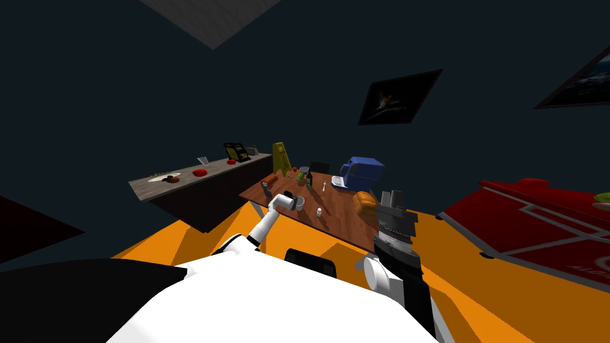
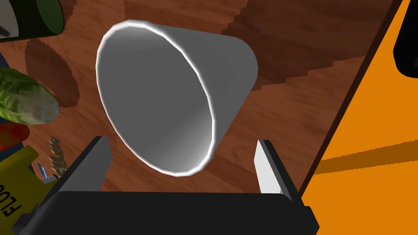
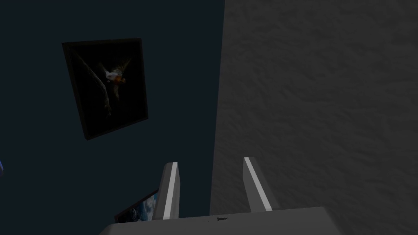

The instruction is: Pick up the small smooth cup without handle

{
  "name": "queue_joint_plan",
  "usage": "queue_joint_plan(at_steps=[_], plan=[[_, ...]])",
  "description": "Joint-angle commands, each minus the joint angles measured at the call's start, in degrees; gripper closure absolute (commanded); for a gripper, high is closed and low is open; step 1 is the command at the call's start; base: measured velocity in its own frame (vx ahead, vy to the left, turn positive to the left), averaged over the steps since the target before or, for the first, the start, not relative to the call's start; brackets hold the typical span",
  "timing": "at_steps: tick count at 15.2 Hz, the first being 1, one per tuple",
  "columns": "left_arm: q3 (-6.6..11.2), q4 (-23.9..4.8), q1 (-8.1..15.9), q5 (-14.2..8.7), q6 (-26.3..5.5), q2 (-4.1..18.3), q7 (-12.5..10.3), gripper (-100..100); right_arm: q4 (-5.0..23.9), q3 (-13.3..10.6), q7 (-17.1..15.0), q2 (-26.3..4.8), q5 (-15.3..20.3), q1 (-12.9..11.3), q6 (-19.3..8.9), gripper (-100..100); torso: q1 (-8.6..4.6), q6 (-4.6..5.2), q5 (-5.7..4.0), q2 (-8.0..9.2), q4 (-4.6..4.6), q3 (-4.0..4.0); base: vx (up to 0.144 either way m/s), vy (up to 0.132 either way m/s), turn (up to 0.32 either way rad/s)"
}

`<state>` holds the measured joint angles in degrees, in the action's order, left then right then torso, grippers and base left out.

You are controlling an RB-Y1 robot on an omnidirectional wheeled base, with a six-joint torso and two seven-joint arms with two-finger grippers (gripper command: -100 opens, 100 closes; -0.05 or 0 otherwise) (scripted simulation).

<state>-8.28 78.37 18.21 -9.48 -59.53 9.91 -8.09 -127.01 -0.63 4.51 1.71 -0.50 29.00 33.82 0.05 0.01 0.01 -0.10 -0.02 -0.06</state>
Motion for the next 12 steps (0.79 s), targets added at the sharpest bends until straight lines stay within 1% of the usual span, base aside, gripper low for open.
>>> queue_joint_plan(at_steps=[1,2,3,4,5,6,7,8,9,10,11,12], plan=[[-0.1,-1.1,1.07,-0.44,-2.86,-0.06,0.01,-100,0.0,0.0,0.0,0.0,0.0,0.0,0.0,0,0.0,0.0,0.0,0.0,0.0,0.0,0.019,0.018,-0.037],[-0.1,-1.1,1.07,-0.44,-3.05,-0.06,0.01,-100,0.0,0.0,0.0,0.0,0.0,0.0,0.0,0,0.0,0.0,0.0,0.0,0.0,0.0,0.015,0.015,-0.019],[-0.27,-2.56,2.59,-0.9,-5.0,-0.25,-0.06,-100,0.0,0.0,0.0,0.0,0.0,0.0,0.0,0,0.0,-0.01,0.0,0.01,0.0,0.0,0.018,0.019,-0.029],[-0.27,-2.56,2.59,-0.9,-5.92,-0.25,-0.06,-100,0.0,0.0,0.0,0.0,0.0,0.0,0.0,0,0.0,0.0,0.0,0.0,0.0,0.0,0.019,0.02,-0.033],[-0.43,-3.91,4.02,-1.33,-7.23,-0.43,-0.13,-100,0.0,0.0,0.0,0.0,0.0,0.0,0.0,0,0.01,-0.01,0.0,0.0,0.0,0.0,0.022,0.019,-0.039],[-0.43,-3.91,4.02,-1.33,-8.42,-0.43,-0.13,-100,0.0,0.0,0.0,0.0,0.0,0.0,0.0,0,0.01,0.0,0.0,-0.01,0.0,-0.01,0.024,0.02,-0.032],[-0.43,-3.91,4.02,-1.33,-8.61,-0.43,-0.13,-100,0.0,0.0,0.0,0.0,0.0,0.0,0.0,0,0.01,-0.01,0.0,-0.02,-0.01,-0.01,0.019,0.016,-0.011],[-0.58,-5.17,5.34,-1.72,-10.66,-0.61,-0.19,-100,0.0,0.0,0.0,0.0,0.0,0.0,0.0,0,0.0,-0.02,0.0,-0.01,-0.01,-0.01,0.019,0.016,-0.023],[-0.58,-5.17,5.34,-1.72,-11.09,-0.61,-0.19,-100,0.0,0.0,0.0,0.0,0.0,0.0,0.0,0,0.0,0.0,0.0,-0.01,0.0,-0.01,0.02,0.015,-0.029],[-0.72,-6.3,6.54,-2.08,-12.78,-0.78,-0.24,-100,0.0,0.0,0.0,0.0,0.0,0.0,0.0,0,-0.01,-0.01,0.0,-0.01,0.0,-0.01,0.021,0.017,-0.033],[-0.72,-6.3,6.54,-2.08,-13.35,-0.78,-0.24,-100,0.0,0.0,0.0,0.0,0.0,0.0,0.0,0,-0.01,0.0,0.0,-0.01,0.0,-0.01,0.022,0.017,-0.03],[-0.84,-7.32,7.63,-2.4,-14.96,-0.93,-0.29,-100,0.0,0.0,0.0,0.0,0.0,0.0,0.0,0,0.0,-0.01,0.0,-0.01,-0.01,-0.01,0.024,0.018,-0.037]])
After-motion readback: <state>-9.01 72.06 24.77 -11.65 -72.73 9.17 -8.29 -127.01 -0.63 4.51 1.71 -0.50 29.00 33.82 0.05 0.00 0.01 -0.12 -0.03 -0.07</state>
